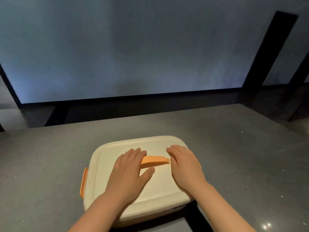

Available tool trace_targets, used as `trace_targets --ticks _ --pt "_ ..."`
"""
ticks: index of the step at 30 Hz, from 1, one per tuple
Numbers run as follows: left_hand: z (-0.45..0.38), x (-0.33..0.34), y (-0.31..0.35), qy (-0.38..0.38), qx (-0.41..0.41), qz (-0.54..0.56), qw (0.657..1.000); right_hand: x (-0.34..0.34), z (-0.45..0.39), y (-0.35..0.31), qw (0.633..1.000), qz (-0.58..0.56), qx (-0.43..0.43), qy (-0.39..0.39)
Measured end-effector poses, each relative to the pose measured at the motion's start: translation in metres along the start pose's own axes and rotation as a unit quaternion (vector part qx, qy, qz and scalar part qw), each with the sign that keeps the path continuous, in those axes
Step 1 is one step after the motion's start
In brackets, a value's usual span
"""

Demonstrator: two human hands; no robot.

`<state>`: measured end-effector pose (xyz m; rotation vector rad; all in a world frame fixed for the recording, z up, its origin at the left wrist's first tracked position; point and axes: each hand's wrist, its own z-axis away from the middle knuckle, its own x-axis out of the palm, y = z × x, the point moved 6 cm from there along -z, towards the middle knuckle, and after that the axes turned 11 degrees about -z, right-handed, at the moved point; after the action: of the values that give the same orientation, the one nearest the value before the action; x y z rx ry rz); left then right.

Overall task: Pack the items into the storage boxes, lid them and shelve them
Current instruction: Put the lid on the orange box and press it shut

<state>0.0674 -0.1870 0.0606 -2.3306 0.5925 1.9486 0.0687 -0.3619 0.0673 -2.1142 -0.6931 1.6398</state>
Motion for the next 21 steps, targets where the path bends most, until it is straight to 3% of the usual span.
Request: trace_targets --ticks 3,5,8,10,14,17,21 --pt "0.0 0.003 -0.004 -0.002 -0.003 -0.011 1.0 -0.002 0.006 0.015 0.996 0.054 0.058 -0.027" --pt "0.0 0.004 -0.004 -0.004 -0.005 -0.012 1.0 -0.008 0.011 0.034 0.991 0.029 0.131 -0.014" --pt "0.001 0.003 -0.003 0.004 -0.008 -0.01 1.0 -0.014 0.016 0.064 0.946 -0.188 0.264 0.028" --pt "0.001 0.003 -0.003 0.003 -0.01 -0.014 1.0 -0.008 0.016 0.073 0.908 -0.283 0.307 0.027" --pt "0.002 0.004 -0.003 0.0 -0.007 -0.015 1.0 -0.006 0.015 0.076 0.899 -0.321 0.295 0.041" --pt "0.002 0.005 -0.002 -0.003 -0.01 -0.011 1.0 -0.014 0.017 0.075 0.908 -0.314 0.261 0.097" --pt "0.003 0.004 -0.002 -0.004 -0.011 -0.015 1.0 -0.018 0.02 0.071 0.918 -0.294 0.24 0.116"
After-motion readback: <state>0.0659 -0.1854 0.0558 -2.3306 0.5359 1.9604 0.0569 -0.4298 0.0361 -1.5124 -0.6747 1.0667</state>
